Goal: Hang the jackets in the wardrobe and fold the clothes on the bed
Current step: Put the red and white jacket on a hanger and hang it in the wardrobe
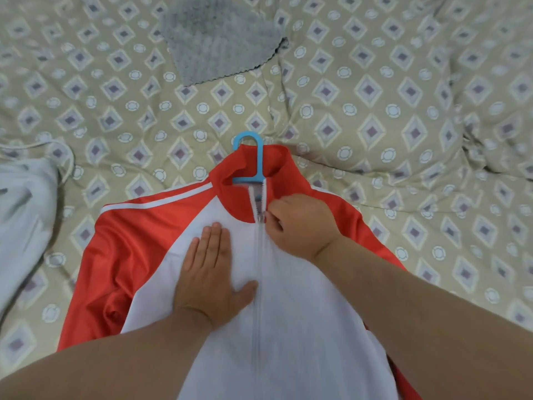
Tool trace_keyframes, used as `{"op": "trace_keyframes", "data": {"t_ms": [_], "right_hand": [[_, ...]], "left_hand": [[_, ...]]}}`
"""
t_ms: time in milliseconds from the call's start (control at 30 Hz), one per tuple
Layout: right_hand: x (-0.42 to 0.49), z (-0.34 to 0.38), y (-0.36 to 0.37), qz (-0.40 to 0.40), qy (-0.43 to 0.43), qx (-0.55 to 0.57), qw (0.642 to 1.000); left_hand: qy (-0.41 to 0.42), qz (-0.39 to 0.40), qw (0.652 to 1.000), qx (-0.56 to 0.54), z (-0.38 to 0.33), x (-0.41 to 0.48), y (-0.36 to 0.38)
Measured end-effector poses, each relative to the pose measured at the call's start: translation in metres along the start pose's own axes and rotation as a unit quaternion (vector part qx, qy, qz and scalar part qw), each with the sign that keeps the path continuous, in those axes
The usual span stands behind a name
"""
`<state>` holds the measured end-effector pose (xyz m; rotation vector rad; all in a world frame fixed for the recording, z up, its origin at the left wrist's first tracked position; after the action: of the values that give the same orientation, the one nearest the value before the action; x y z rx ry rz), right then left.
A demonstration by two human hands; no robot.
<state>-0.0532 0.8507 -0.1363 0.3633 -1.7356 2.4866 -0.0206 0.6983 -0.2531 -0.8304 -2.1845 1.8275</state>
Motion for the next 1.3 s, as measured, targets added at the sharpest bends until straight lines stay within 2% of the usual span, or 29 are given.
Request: {"op": "trace_keyframes", "data": {"t_ms": [167,267,333,400,467,533,600,667,700,733,767,800,867,900,933,967,1033,1100,1167,1300], "right_hand": [[0.054,-0.017,-0.010,0.004,0.007,-0.018,1.000],[0.064,-0.024,0.005,0.057,0.010,-0.046,0.997],[0.060,-0.035,0.014,0.082,0.050,-0.052,0.994],[0.056,-0.046,0.014,0.078,0.093,-0.010,0.993],[0.056,-0.058,0.001,0.027,0.141,0.080,0.986],[0.054,-0.078,-0.009,-0.034,0.215,0.129,0.967],[0.039,-0.105,-0.003,-0.049,0.331,0.148,0.931],[0.017,-0.122,0.020,0.009,0.432,0.184,0.883],[0.008,-0.121,0.031,0.058,0.450,0.184,0.872],[0.003,-0.117,0.036,0.091,0.446,0.161,0.876],[0.003,-0.112,0.032,0.088,0.422,0.122,0.894],[0.009,-0.103,0.020,0.049,0.379,0.081,0.921],[0.032,-0.068,-0.007,-0.038,0.228,0.014,0.973],[0.043,-0.051,-0.008,-0.030,0.162,0.017,0.986],[0.053,-0.039,0.002,0.025,0.121,0.042,0.991],[0.058,-0.031,0.019,0.113,0.107,0.067,0.985],[0.057,-0.026,0.055,0.284,0.118,0.081,0.948],[0.053,-0.029,0.071,0.339,0.126,0.069,0.930],[0.051,-0.036,0.076,0.325,0.143,0.095,0.930],[0.047,-0.055,0.073,0.229,0.215,0.196,0.929]], "left_hand": [[-0.005,0.012,1.000,0.007,0.001,0.001,0.001],[-0.003,0.017,1.000,0.013,0.001,0.001,0.001],[-0.002,0.019,1.000,0.015,0.002,0.001,0.002],[-0.001,0.018,1.000,0.014,0.002,0.001,0.002],[0.000,0.014,1.000,0.010,0.001,0.001,0.003],[0.002,0.007,1.000,0.009,0.001,0.001,0.003],[0.008,0.000,1.000,0.010,0.000,0.001,0.002],[0.012,-0.006,1.000,0.009,0.000,0.002,0.002],[0.012,-0.006,1.000,0.009,0.000,0.002,0.003],[0.012,-0.003,1.000,0.011,0.000,0.002,0.003],[0.011,-0.003,1.000,0.012,0.000,0.001,0.004],[0.011,-0.005,1.000,0.015,0.000,0.001,0.003],[0.012,-0.010,1.000,0.017,0.000,0.001,0.003],[0.013,-0.013,1.000,0.016,-0.001,0.001,0.002],[0.014,-0.016,1.000,0.016,-0.001,0.001,0.001],[0.016,-0.019,1.000,0.016,-0.001,0.001,0.001],[0.016,-0.021,0.999,0.020,-0.002,0.001,0.000],[0.016,-0.022,0.999,0.024,-0.002,0.001,0.000],[0.016,-0.023,0.999,0.024,-0.002,0.001,0.000],[0.016,-0.020,0.999,0.026,-0.002,0.001,0.000]]}}
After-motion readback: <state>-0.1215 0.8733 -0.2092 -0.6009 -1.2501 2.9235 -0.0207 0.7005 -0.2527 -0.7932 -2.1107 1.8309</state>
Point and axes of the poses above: each hand's wrist, its own x-axis towards the middle knuckle, its own y-axis out of the palm, z = x × y, the point moved 10 cm from there along x, towards the middle knuckle
